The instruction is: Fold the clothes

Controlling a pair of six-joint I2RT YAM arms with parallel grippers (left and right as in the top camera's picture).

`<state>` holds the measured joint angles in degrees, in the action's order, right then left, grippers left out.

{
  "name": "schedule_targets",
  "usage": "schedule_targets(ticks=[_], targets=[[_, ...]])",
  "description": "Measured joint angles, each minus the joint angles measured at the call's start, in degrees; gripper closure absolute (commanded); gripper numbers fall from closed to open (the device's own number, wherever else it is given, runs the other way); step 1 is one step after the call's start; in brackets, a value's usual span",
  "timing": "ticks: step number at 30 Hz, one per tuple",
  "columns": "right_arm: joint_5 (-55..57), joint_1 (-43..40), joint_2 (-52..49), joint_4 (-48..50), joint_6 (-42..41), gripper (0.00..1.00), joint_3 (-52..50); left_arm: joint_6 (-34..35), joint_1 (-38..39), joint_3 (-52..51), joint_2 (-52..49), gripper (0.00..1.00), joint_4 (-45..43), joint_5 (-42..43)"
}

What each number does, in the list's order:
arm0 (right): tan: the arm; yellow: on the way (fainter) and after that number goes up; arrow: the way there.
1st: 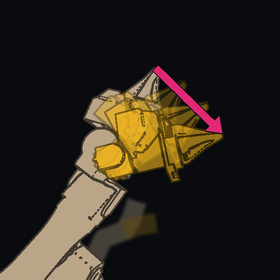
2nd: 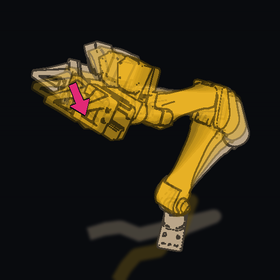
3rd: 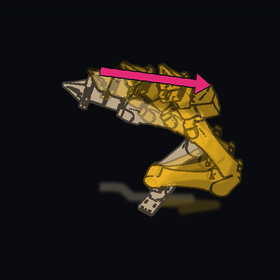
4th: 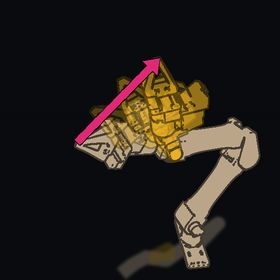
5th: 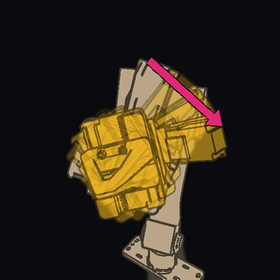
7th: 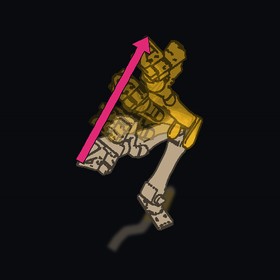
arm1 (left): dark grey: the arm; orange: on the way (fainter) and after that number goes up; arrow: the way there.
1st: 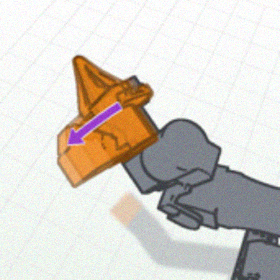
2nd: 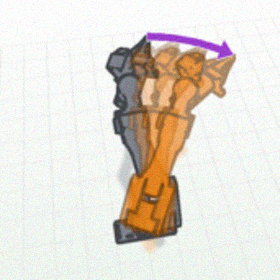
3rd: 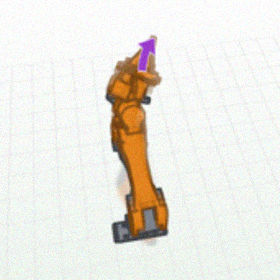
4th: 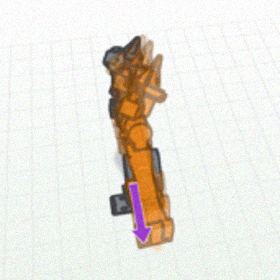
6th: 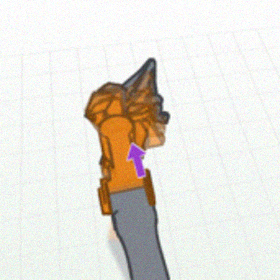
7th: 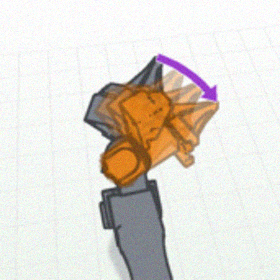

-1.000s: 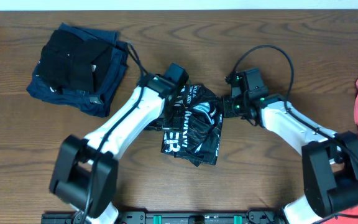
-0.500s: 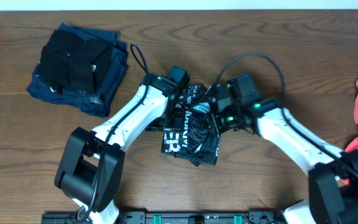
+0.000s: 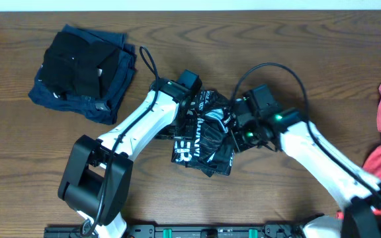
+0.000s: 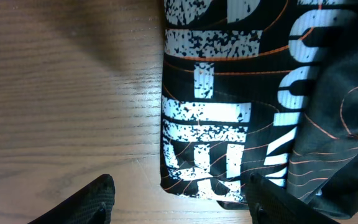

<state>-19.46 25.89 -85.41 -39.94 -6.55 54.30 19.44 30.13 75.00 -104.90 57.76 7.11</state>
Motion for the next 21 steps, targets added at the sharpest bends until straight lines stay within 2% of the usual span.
schedule_targets(ticks=[3,7,11,15,18,21], targets=[[1.3,0.1,1.1,2.7,0.6,0.66,0.0,0.0,-0.1,0.0,0.0,0.31,0.1,0.0],[1.9,0.1,-1.6,10.0,0.8,0.65,0.0,0.0,-1.5,0.0,0.0,0.31,0.7,0.3],[1.4,0.2,-7.0,15.1,0.8,0.66,0.0,-0.3,-6.5,0.0,0.1,0.30,2.3,2.1],[-1.0,0.5,-11.7,15.7,0.8,0.83,0.0,-3.0,-11.6,0.0,0.8,0.30,2.4,6.8],[-3.1,1.0,-12.0,14.3,0.8,0.99,0.0,-5.4,-12.6,0.0,1.0,0.30,2.4,9.9],[-4.4,1.1,-10.8,11.9,1.2,0.99,-0.1,-7.1,-12.3,0.0,1.0,0.30,2.1,12.0]])
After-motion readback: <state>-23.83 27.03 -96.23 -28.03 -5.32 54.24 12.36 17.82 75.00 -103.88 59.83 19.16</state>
